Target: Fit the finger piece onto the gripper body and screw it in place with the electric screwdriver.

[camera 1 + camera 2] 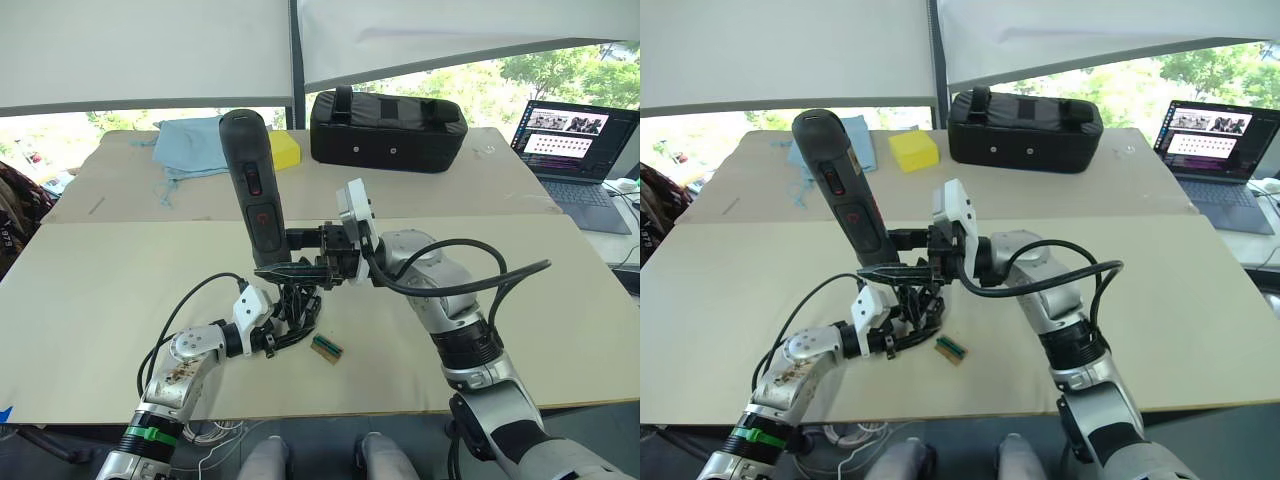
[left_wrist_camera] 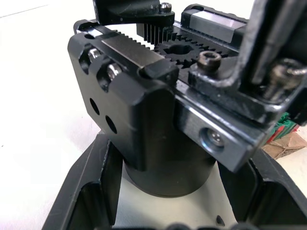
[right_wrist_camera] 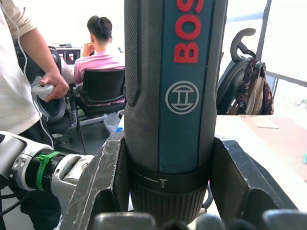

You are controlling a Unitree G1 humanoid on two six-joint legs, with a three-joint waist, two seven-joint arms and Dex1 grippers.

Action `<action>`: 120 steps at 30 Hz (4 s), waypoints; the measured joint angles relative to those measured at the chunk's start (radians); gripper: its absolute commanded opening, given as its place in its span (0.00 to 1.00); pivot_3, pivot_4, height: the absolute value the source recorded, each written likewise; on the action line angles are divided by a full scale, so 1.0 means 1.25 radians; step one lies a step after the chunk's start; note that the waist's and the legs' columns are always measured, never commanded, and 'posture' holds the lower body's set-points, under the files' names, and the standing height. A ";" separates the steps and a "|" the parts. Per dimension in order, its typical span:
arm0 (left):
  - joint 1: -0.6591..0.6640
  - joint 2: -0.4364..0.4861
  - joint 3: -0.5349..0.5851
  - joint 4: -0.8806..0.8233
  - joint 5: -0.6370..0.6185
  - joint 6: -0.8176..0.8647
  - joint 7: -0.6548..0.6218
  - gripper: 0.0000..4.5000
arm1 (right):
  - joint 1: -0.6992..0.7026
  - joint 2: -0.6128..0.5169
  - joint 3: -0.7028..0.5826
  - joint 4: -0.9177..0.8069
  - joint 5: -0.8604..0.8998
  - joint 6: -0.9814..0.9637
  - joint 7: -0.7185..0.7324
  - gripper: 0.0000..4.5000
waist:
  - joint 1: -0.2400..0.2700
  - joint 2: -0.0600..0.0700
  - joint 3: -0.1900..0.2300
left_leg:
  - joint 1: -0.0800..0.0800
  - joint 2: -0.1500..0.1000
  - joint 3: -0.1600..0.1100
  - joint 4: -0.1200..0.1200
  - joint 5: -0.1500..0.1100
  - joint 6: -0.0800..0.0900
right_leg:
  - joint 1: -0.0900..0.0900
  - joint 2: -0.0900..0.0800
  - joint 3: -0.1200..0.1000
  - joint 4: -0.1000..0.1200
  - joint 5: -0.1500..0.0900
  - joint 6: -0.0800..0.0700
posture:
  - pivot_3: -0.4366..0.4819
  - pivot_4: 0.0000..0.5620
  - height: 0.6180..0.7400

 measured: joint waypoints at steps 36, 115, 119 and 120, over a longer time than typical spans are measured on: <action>0.000 0.000 -0.002 0.006 0.001 -0.011 0.003 0.51 | -0.027 -0.008 -0.021 -0.016 0.070 0.016 0.006 0.42 | 0.001 0.000 0.000 | 0.000 0.000 0.000 0.000 0.000 0.000 | 0.000 0.000 0.000 0.000 0.000 0.000 | 0.48 0.27 1.00; 0.001 -0.002 -0.002 0.025 0.013 -0.007 0.007 0.51 | 0.043 -0.015 0.059 -0.026 -0.032 -0.025 -0.089 0.42 | -0.001 0.004 -0.009 | 0.014 0.001 -0.001 -0.002 0.000 0.000 | 0.014 0.001 -0.001 -0.002 -0.002 0.000 | 0.48 0.27 1.00; 0.000 -0.004 -0.002 0.030 0.014 -0.011 0.009 0.51 | 0.042 -0.015 0.058 -0.026 -0.032 -0.011 -0.105 0.42 | -0.001 0.006 -0.012 | 0.015 0.001 -0.001 -0.003 0.000 0.000 | 0.015 0.001 -0.001 -0.002 -0.005 0.005 | 0.48 0.27 1.00; 0.000 -0.004 -0.002 0.031 0.014 -0.012 0.009 0.51 | 0.041 -0.015 0.058 -0.026 -0.032 -0.007 -0.107 0.42 | -0.001 0.006 -0.012 | 0.015 0.001 -0.001 -0.003 0.000 0.000 | 0.015 0.001 -0.001 -0.002 -0.005 0.005 | 0.48 0.27 1.00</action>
